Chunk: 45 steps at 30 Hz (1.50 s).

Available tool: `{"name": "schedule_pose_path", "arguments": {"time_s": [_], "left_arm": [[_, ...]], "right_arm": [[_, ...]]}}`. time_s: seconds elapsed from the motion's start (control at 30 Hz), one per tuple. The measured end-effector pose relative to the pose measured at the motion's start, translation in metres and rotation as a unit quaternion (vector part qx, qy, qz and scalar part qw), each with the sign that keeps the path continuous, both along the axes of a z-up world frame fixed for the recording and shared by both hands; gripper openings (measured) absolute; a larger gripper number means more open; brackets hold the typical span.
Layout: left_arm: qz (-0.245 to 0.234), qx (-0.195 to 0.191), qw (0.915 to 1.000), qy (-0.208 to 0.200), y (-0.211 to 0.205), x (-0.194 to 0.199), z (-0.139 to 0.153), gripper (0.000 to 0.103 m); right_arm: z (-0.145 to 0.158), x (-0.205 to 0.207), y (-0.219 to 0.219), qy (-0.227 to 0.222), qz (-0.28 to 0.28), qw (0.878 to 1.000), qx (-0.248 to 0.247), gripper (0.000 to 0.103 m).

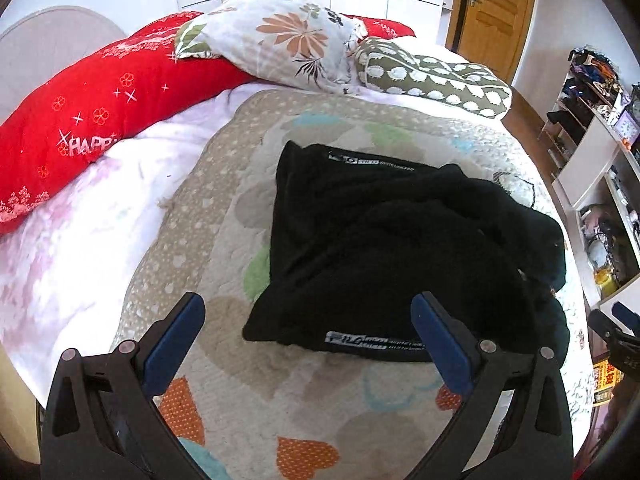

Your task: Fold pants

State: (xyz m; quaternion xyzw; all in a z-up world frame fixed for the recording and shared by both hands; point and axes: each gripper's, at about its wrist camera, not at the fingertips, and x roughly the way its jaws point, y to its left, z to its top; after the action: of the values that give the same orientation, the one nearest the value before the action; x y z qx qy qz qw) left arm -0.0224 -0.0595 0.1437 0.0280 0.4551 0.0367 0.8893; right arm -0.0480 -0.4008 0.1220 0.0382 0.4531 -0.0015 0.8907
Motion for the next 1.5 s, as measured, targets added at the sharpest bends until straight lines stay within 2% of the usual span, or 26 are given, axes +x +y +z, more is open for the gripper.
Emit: {"name": "schedule_pose_path", "arguments": {"time_s": [0.07,0.5,0.97,1.23,1.5], "left_arm": [[-0.003,0.009,0.9999,-0.006,-0.006,-0.001,0.0,0.103],[-0.011,-0.012,0.9996,0.021,-0.014,0.014,-0.011,0.103],[-0.017,-0.017,0.9993,0.03,-0.023,0.019,-0.016,0.103],[-0.014,-0.022,0.9989,0.04,-0.018,0.022,-0.024,0.103],[0.011,-0.056,0.9965,0.062,0.007,0.021,-0.039,0.103]], "right_arm": [[0.0,0.007,0.009,0.007,0.004,1.0,-0.002,0.103],[-0.005,0.021,0.016,0.052,0.024,0.998,0.009,0.103],[-0.015,0.026,0.015,0.055,0.021,0.998,0.003,0.103],[-0.021,0.027,0.013,0.062,0.022,0.998,0.007,0.103],[-0.028,0.029,0.008,0.07,0.017,0.997,0.011,0.103]]}}
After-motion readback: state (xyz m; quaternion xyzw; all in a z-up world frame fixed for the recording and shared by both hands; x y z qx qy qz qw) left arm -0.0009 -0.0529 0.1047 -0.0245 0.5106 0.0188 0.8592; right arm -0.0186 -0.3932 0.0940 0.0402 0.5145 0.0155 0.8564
